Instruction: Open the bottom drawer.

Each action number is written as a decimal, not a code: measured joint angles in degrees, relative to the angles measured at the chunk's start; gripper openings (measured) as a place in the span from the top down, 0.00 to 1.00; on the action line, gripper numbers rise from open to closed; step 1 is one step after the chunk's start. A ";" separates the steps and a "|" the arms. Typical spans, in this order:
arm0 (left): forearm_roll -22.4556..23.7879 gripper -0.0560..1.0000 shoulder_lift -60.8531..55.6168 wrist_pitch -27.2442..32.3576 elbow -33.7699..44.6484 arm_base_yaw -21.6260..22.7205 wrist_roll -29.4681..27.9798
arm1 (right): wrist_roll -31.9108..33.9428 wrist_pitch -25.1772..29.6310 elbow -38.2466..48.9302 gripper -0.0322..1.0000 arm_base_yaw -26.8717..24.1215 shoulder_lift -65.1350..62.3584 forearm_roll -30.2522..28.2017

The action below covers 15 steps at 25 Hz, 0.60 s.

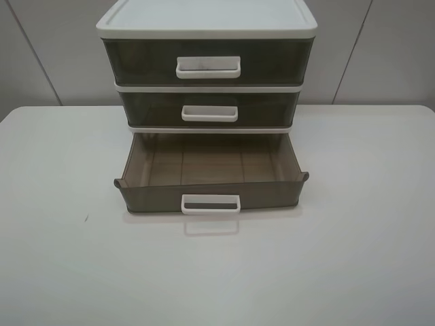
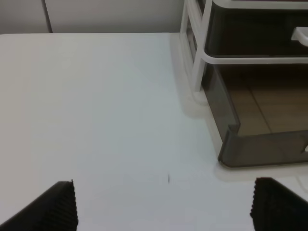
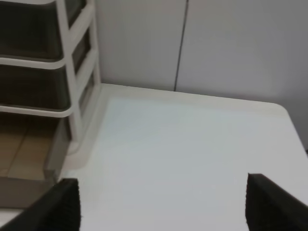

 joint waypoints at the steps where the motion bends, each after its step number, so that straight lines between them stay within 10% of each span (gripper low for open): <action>1: 0.00 0.24 0.00 0.00 0.00 0.00 0.00 | -0.19 0.45 0.00 0.30 0.00 0.00 0.56; 15: 0.00 0.24 0.00 0.00 0.00 0.00 0.00 | -0.47 5.37 5.50 0.30 0.00 -5.75 1.27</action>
